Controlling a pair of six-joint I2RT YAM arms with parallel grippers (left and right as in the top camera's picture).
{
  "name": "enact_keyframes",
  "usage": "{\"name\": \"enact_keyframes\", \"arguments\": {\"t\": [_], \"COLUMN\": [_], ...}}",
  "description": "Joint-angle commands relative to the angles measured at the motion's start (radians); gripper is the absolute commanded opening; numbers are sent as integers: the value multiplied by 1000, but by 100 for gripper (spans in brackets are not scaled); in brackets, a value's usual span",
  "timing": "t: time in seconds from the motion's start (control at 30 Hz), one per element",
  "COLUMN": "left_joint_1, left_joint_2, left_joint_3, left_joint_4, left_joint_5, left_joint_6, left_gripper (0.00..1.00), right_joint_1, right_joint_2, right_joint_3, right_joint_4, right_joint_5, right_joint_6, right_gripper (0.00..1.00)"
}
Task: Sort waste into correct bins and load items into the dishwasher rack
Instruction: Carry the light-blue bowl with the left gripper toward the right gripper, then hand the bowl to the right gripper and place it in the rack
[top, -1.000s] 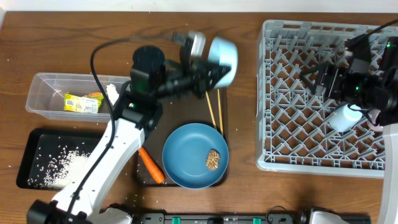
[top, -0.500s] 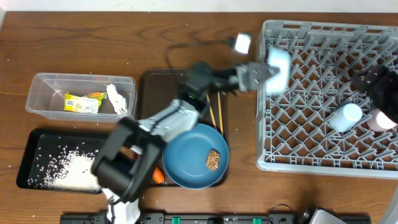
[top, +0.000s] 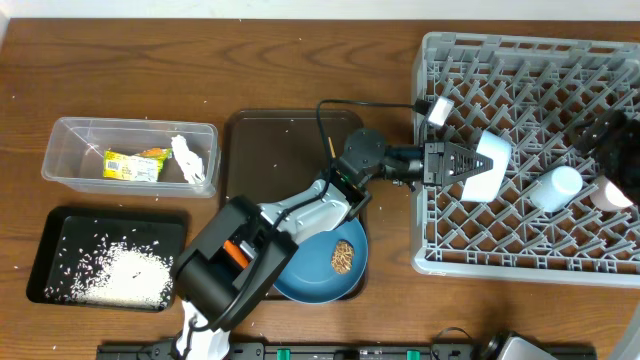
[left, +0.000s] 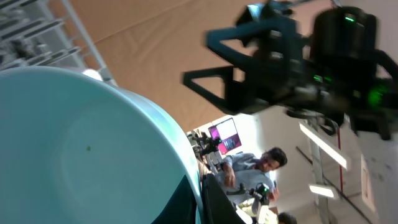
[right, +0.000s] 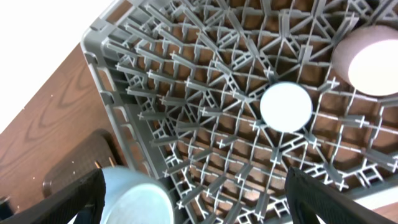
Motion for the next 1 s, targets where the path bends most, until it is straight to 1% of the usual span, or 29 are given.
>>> {"name": "enact_keyframes", "arguments": {"t": [0.0,0.3,0.4,0.5,0.67,0.97], "left_joint_1": [-8,-23,-23,-21,-21,-25], "left_joint_2": [52,99,106,119,145,161], "left_joint_3": [-5,-5,-5,-5,-5,-5], "left_joint_4": [19,32,28,28,31,105], "left_joint_5": [-29,-53,-56,-56,-56,-83], "left_joint_6": [-22,-19,9,12,17,-11], "left_gripper": [6,7,7,10,10,10], "right_joint_1": [-3,-3,-3,-3,-3,-3], "right_joint_2": [-8,-8,-8,-8,-8,-8], "right_joint_3": [2,2,2,2,2,2], "right_joint_4": [-13,-18,-21,-30,-37,-37], "right_joint_5": [11,17,17,17,17,17], "right_joint_6": [-2,-8,-8,-8,-8,-8], "right_gripper": [85,86,86,86,86,85]}}
